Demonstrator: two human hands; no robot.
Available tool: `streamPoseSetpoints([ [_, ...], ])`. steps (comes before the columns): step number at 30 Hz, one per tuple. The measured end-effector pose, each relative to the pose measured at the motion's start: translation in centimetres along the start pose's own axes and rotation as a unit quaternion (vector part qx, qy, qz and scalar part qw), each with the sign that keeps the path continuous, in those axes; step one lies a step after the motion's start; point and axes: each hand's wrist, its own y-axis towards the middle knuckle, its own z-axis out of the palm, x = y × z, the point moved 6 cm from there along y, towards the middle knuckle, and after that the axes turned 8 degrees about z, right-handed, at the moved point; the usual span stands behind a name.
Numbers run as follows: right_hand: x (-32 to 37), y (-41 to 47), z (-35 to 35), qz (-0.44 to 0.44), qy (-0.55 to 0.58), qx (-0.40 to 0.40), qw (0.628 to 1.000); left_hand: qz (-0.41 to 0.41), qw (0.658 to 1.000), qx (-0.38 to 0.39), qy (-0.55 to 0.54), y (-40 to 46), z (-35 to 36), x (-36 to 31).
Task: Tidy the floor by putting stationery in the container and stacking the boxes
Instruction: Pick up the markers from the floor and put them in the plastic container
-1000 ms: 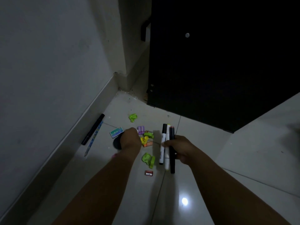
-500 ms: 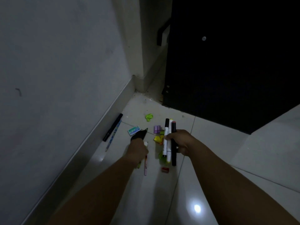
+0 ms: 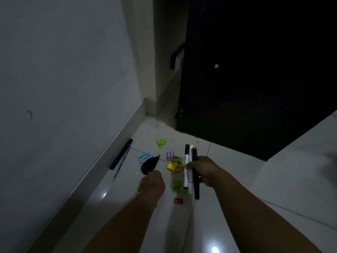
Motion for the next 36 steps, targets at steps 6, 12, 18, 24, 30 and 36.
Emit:
streamPoseSetpoints([
  [6,0.6,-0.1,2.7,-0.005,0.007,0.043,0.999,0.023,0.979,0.018,-0.200,1.4,-4.0,-0.1],
  [12,0.7,0.7,5.9,0.000,-0.015,0.043,0.999,0.046,0.974,-0.028,-0.220,1.6,-8.4,3.2],
  [18,0.3,1.8,7.6,0.006,-0.025,0.027,0.999,0.029,0.983,-0.143,-0.107,2.9,-11.0,6.2],
  [24,0.1,3.0,7.4,-0.001,-0.015,0.023,1.000,-0.005,0.982,-0.183,0.052,4.3,-11.0,7.5],
  [30,-0.7,3.8,7.1,0.009,-0.020,0.007,1.000,0.001,0.986,-0.148,0.073,5.1,-9.5,8.7],
  [36,-0.9,3.7,7.8,0.015,-0.028,0.016,0.999,0.022,0.986,-0.119,0.115,5.6,-8.3,8.3],
])
